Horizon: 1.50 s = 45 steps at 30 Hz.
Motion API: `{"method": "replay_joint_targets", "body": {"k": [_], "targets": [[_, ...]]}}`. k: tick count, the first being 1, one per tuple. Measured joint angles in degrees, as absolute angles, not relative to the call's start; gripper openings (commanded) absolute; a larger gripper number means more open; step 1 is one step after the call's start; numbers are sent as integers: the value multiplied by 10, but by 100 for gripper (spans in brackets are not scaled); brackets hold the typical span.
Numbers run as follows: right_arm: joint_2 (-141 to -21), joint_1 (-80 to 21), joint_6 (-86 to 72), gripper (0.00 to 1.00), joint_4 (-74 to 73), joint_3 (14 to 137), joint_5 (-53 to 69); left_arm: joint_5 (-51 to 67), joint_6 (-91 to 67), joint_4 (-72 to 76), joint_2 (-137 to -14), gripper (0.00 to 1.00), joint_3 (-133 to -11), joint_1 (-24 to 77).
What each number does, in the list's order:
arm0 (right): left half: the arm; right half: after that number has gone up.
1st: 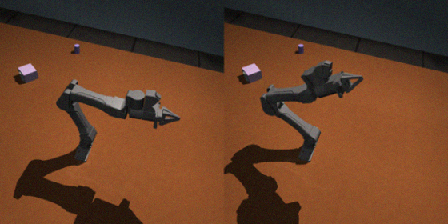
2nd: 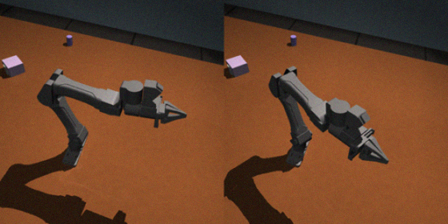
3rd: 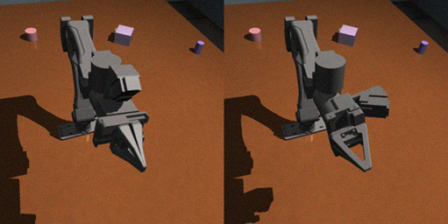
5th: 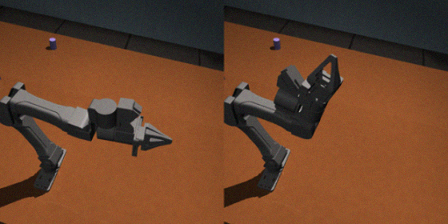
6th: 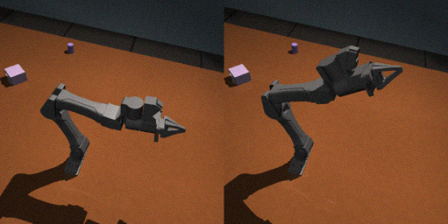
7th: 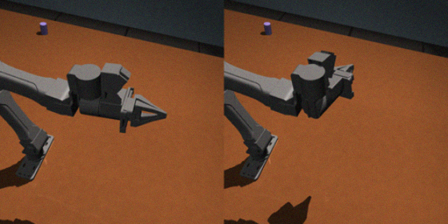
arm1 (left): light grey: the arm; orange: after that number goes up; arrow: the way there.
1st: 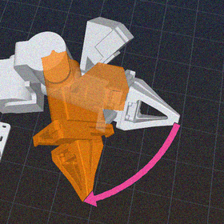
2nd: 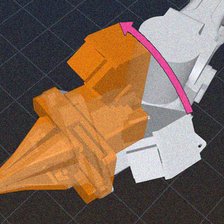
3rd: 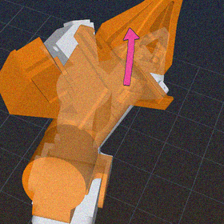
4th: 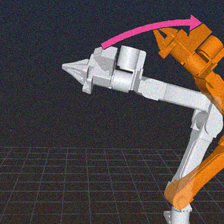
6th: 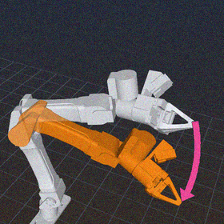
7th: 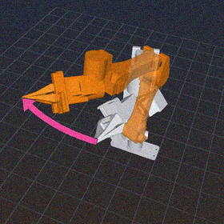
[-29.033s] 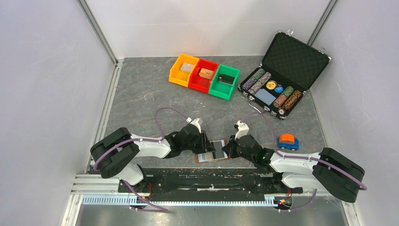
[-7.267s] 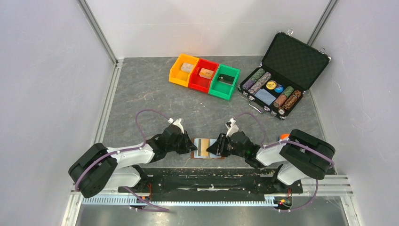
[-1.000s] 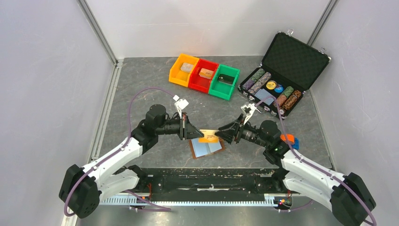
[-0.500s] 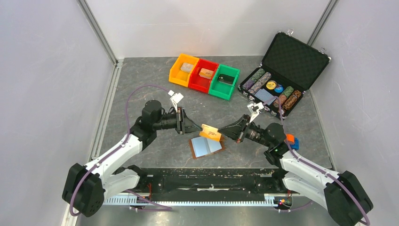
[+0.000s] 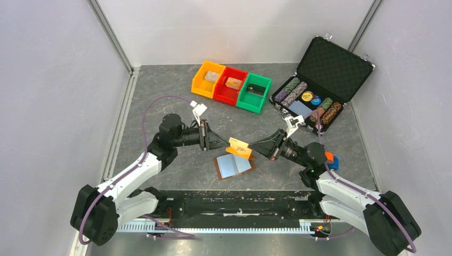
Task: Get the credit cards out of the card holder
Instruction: Place the credit card in the storage box.
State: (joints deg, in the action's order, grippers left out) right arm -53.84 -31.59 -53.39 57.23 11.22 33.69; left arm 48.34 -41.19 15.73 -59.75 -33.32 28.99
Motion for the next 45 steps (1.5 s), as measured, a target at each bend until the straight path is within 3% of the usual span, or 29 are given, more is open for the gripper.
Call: {"method": "replay_joint_targets", "body": {"k": [3, 8, 14, 20, 34, 45], "targets": [[-538, -316, -537, 1, 573, 112, 333, 485, -427, 181, -598, 3, -325, 290], [-539, -312, -541, 13, 570, 109, 326, 487, -452, 217, -608, 2, -310, 290], [-528, -308, -529, 57, 540, 108, 310, 486, -475, 242, -630, 2, -310, 289], [-452, -303, -457, 98, 417, 109, 260, 472, -467, 206, -658, 2, -350, 264], [-327, -301, -340, 98, 216, 111, 194, 398, -387, 83, -809, 2, -553, 156], [-333, -301, -292, 98, 145, 126, 192, 340, -302, -34, -1019, 2, -794, 113]]}}
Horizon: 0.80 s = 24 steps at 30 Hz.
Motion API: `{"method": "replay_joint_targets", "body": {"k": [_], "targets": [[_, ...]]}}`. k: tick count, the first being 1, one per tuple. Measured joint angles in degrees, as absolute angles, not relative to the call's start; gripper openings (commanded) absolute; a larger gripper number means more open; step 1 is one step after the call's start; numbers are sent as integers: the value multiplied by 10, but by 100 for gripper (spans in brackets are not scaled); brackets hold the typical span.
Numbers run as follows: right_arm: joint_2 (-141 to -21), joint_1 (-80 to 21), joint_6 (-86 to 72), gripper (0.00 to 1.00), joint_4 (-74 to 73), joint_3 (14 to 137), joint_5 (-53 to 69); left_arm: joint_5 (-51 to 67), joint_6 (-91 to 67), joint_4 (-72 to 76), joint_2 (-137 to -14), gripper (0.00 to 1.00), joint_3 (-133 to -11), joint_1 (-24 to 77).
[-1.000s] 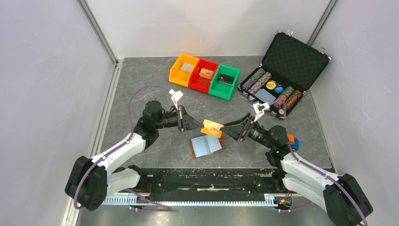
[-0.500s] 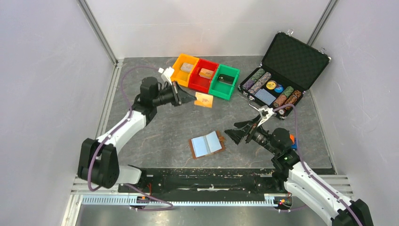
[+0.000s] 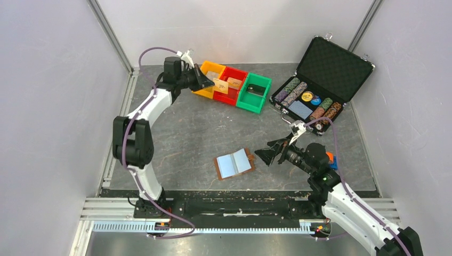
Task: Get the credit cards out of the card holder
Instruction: Place the credit card in the storage box.
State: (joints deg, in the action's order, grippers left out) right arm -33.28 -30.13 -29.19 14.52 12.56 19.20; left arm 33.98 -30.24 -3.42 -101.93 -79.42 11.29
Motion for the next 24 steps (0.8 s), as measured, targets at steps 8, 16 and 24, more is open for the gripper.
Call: {"method": "replay_joint_targets", "body": {"k": [8, 16, 24], "targets": [[-367, -301, -282, 98, 129, 138, 189, 342, -286, -78, -1183, 2, -962, 113], [-422, -301, -282, 98, 121, 171, 190, 346, -286, -102, -1292, 2, -1065, 113], [-456, -301, -278, 98, 124, 199, 194, 352, -273, -107, -1341, 2, -1127, 113]]}}
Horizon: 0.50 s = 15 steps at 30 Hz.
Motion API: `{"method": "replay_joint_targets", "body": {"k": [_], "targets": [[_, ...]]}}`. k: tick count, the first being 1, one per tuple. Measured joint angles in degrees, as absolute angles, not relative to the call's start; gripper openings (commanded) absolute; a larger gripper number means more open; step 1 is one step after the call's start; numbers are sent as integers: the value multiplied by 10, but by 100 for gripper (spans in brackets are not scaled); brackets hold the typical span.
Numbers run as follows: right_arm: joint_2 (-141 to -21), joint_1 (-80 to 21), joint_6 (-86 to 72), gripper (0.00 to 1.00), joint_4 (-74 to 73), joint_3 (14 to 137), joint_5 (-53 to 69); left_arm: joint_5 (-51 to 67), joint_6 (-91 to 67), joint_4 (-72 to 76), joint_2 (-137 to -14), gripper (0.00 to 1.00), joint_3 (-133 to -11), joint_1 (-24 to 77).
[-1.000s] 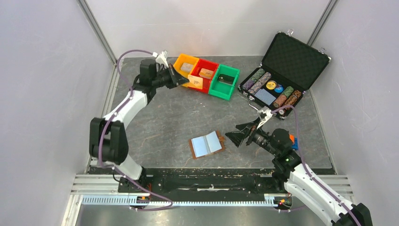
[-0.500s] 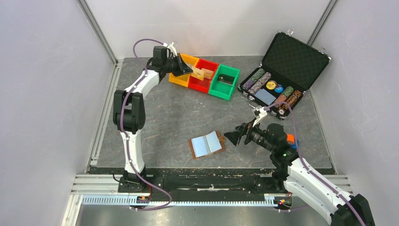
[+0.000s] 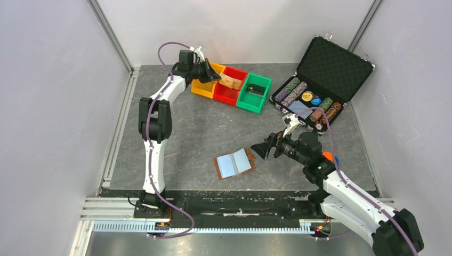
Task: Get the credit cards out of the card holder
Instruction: Place the credit card in the storage box.
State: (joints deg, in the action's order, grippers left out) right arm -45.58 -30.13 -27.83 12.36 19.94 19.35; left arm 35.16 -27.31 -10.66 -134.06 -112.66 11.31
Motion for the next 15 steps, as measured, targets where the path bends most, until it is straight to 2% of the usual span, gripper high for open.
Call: {"method": "replay_joint_targets", "body": {"k": [15], "targets": [[-471, -301, -262, 98, 111, 239, 186, 365, -272, -102, -1411, 2, -1223, 124]]}}
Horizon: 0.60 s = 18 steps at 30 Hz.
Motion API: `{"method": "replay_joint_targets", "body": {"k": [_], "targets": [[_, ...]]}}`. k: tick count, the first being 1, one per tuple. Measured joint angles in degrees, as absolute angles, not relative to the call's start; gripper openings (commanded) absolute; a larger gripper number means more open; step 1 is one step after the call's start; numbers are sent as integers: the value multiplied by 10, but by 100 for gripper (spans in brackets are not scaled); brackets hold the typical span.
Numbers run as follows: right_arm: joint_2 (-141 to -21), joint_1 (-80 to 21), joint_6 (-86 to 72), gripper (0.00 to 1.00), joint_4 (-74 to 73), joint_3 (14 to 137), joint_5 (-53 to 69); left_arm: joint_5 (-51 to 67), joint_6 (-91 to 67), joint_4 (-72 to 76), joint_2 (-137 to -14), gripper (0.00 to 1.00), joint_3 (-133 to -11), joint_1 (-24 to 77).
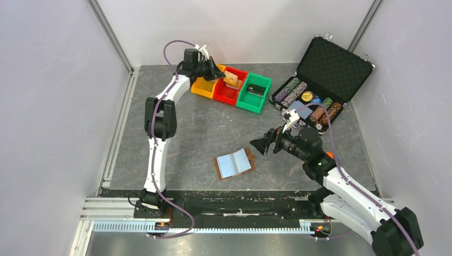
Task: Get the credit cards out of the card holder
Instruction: Place the credit card in the storage box.
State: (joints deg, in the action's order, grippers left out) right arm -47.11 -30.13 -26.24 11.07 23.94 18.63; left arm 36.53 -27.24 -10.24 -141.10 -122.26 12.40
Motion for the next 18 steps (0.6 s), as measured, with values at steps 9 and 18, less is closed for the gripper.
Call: {"method": "replay_joint_targets", "body": {"k": [9, 18], "targets": [[-475, -301, -254, 98, 96, 262, 180, 363, -272, -98, -1447, 2, -1268, 138], [-476, -301, -245, 98, 89, 274, 176, 353, -272, -84, -1474, 11, -1280, 144]]}}
